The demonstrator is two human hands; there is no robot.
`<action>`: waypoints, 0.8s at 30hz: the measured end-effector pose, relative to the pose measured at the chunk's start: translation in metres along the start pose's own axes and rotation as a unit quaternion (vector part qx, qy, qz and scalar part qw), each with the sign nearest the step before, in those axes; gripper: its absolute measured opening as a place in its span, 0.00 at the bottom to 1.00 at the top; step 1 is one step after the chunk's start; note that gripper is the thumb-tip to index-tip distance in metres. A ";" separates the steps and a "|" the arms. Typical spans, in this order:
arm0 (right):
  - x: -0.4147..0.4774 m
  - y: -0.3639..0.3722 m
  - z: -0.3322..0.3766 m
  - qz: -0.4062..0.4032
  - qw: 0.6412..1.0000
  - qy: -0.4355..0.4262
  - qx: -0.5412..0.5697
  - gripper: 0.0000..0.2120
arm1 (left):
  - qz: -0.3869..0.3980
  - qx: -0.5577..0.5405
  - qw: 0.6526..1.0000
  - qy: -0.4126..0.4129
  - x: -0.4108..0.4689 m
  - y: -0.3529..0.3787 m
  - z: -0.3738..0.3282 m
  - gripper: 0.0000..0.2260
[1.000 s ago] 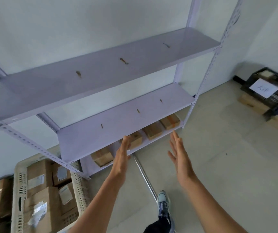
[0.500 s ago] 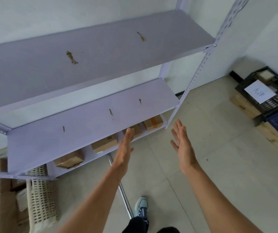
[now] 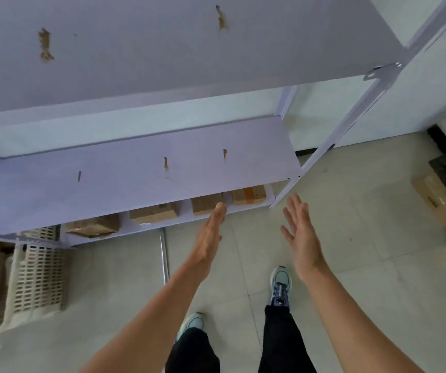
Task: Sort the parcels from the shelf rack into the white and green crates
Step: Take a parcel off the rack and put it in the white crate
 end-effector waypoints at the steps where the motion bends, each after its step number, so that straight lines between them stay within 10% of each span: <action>1: 0.017 -0.007 -0.006 0.012 1.000 0.006 -0.004 0.39 | -0.013 -0.003 1.000 -0.006 0.008 0.013 0.006 0.40; 24: 0.354 -0.021 -0.270 0.102 0.989 -0.027 -0.103 0.19 | -0.123 -0.022 0.991 -0.048 0.335 0.137 0.249 0.36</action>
Point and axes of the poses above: each hand's wrist, its own x-axis towards the middle knuckle, its own y-axis out of the palm, z = x × y, the point moved 3 cm from there along x, towards the middle knuckle, and after that the axes turned 13 degrees about -z, right-handed, at the moved point
